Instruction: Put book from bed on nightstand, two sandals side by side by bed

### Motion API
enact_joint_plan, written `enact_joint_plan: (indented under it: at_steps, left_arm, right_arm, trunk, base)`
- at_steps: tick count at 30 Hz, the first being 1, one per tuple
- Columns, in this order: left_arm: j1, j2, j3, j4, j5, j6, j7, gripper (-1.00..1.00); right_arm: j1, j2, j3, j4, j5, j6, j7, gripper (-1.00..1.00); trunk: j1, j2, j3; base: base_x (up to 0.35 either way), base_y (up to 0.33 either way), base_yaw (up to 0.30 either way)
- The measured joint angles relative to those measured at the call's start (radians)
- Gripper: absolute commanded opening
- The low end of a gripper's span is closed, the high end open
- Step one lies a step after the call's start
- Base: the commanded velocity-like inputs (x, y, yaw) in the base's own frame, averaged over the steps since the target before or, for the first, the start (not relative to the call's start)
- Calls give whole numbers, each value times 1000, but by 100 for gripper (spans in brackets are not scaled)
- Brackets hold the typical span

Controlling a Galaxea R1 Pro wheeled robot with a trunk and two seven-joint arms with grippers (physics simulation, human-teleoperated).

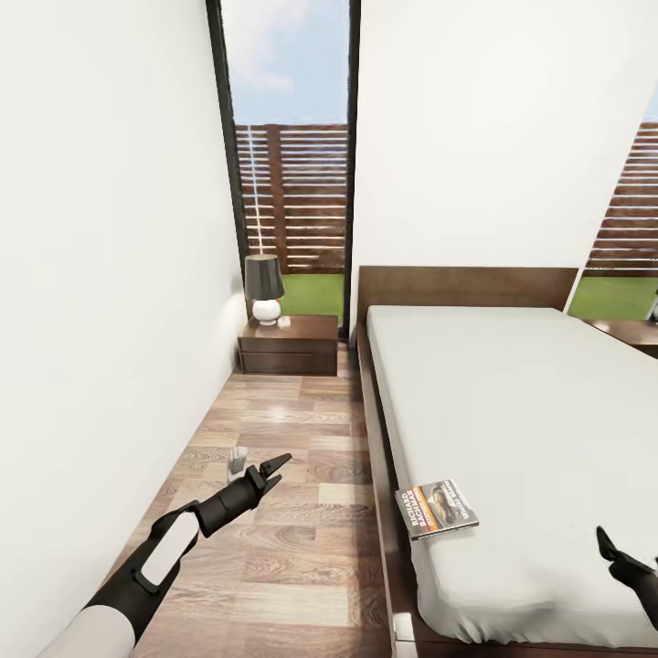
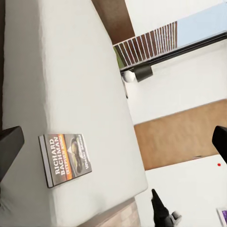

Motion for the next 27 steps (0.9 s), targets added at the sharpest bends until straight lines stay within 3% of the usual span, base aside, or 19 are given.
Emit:
enact_joint_plan:
  at_steps: [2,6,27]
  left_arm:
    - [0,0,-1,0,-1,0,0,100]
    - [0,0,-1,0,-1,0,0,100]
    - [0,-2,-3,0,0,-1,0,100]
  right_arm:
    - [0,2,7,-65,3,-5,-99,100]
    - [1,3,9,-91,4,-6,-130,100]
    - [1,7,9,-97,4,-48,-133,100]
  trunk:
    - [0,0,0]
    - [0,0,0]
    - [0,0,0]
  base:
    - [0,0,0]
    - [0,0,0]
    - [24,0,0]
